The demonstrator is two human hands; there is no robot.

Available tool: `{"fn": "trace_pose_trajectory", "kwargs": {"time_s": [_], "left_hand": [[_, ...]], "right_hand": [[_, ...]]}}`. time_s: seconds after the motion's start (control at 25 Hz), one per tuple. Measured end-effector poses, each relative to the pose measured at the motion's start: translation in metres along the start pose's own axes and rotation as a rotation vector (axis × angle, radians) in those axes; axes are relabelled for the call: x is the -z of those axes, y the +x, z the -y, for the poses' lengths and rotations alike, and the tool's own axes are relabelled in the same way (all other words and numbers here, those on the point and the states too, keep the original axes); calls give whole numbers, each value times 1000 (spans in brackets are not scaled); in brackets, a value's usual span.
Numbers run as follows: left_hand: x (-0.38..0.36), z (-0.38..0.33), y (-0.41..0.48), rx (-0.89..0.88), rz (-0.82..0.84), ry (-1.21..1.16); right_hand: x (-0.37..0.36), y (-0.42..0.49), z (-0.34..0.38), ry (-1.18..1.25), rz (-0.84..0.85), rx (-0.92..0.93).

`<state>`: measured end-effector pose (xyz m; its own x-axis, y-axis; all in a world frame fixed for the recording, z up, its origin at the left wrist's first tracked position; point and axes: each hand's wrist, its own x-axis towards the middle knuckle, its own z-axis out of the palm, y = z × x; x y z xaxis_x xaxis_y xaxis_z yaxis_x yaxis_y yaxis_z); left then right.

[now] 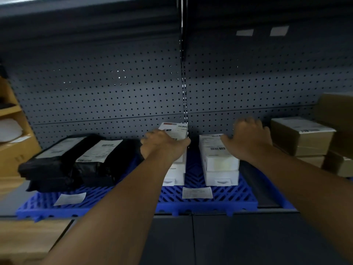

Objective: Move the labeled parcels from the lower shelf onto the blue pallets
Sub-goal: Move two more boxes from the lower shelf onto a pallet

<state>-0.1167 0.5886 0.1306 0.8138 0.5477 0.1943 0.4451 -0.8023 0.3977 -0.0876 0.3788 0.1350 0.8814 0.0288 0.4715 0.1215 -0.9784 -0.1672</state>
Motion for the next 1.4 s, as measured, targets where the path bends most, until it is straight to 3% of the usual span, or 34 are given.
{"fn": "trace_pose_trajectory", "kwargs": {"time_s": [0.32,0.6,0.8,1.12,1.24,1.4], "left_hand": [[-8,-8,-4,18,-56,91],[-15,4,0,94,92,-36],[-17,5,5,111,95,-96],[-21,1,10,71,116,22],[-15,-6,4,4,17,115],[-8,-26,-16,-208,-172,14]], "right_hand": [[-10,4,-26,20,44,17],[-15,8,-32,2,24,31],[-19,10,-32,7,33,27],[-25,12,-44,35,36,-3],[-23,14,-46,50,38,-4],[-11,8,-49,97,-1,79]]}}
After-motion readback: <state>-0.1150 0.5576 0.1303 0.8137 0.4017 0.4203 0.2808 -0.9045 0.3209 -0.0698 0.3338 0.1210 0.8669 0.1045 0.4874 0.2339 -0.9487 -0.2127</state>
